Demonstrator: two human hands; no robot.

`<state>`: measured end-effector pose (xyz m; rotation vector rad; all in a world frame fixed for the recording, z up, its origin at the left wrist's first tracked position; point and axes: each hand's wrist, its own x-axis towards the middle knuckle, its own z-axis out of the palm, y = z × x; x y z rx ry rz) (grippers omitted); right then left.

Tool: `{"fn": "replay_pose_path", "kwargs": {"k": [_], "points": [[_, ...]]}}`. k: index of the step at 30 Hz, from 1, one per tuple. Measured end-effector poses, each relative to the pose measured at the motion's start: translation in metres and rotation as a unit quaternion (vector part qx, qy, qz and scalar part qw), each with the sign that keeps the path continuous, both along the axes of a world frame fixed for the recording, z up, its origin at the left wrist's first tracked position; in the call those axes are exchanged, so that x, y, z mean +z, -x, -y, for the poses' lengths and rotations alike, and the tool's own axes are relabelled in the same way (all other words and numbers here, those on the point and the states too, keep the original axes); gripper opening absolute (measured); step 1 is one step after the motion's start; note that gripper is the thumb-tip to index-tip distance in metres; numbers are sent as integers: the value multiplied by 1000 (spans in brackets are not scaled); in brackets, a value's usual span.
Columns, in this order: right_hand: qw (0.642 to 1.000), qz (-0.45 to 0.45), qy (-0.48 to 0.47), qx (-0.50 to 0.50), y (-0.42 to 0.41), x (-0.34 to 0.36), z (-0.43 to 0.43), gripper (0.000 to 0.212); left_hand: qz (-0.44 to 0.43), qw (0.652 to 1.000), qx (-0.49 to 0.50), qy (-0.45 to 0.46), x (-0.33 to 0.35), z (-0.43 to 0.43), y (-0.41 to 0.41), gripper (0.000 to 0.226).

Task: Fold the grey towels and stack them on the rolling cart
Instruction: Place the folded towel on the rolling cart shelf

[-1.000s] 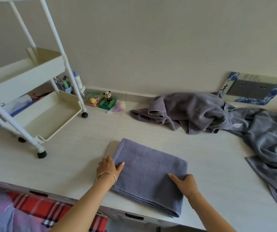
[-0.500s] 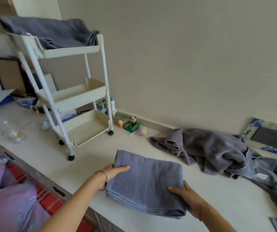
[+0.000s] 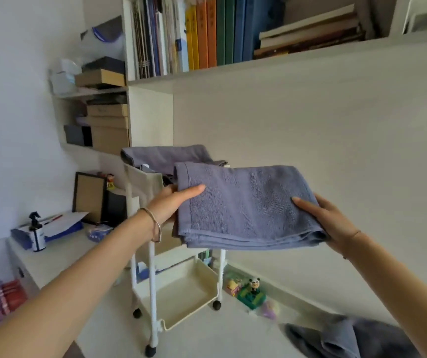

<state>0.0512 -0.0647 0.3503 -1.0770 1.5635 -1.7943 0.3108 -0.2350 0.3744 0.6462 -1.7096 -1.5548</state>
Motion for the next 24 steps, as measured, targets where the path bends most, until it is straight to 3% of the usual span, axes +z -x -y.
{"fn": "replay_pose_path", "kwargs": {"k": [2, 4, 5, 6, 11, 15, 24], "points": [[999, -43, 25, 3, -1, 35, 39, 46, -21, 998, 40, 43, 30, 35, -12, 36], [996, -78, 41, 1, -1, 64, 72, 47, -9, 993, 89, 81, 52, 64, -21, 88], [994, -95, 51, 0, -1, 79, 95, 50, -5, 989, 115, 96, 63, 80, -26, 106], [992, -113, 56, -5, -1, 92, 115, 53, -17, 986, 124, 109, 72, 94, -29, 110], [985, -149, 85, -36, 2, 140, 216, 56, -44, 972, 136, 185, 98, 153, -30, 87], [982, -165, 70, -53, 5, 138, 272, 51, 13, 957, 190, 218, 91, 186, -24, 61], [962, -261, -28, -72, 26, 89, 319, 52, 190, 927, 205, 250, 61, 209, -23, 68]]}}
